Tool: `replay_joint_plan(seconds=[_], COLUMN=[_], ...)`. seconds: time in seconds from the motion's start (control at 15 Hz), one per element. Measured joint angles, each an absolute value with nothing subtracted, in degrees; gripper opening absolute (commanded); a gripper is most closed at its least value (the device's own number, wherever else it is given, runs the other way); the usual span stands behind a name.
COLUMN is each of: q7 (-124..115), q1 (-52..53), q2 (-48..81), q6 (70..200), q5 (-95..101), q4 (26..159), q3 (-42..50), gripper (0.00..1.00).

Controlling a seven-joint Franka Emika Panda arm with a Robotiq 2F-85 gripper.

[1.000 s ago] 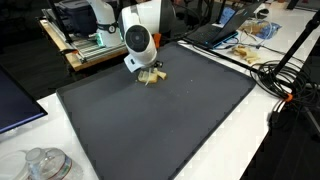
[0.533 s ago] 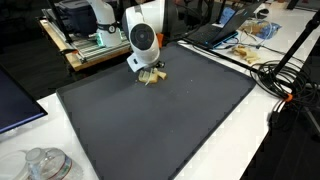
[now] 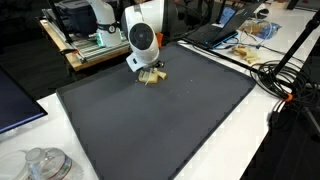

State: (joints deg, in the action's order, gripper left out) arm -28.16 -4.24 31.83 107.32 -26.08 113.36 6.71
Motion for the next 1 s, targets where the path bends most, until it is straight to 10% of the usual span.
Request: replay_joint_plan(seconds=[1.0], q7=[-34.36], q1=[-0.81], q2=[21.22], q6=[114.65], q5=[-16.92], q4=[119.05], q3=[8.84], gripper=[0.01])
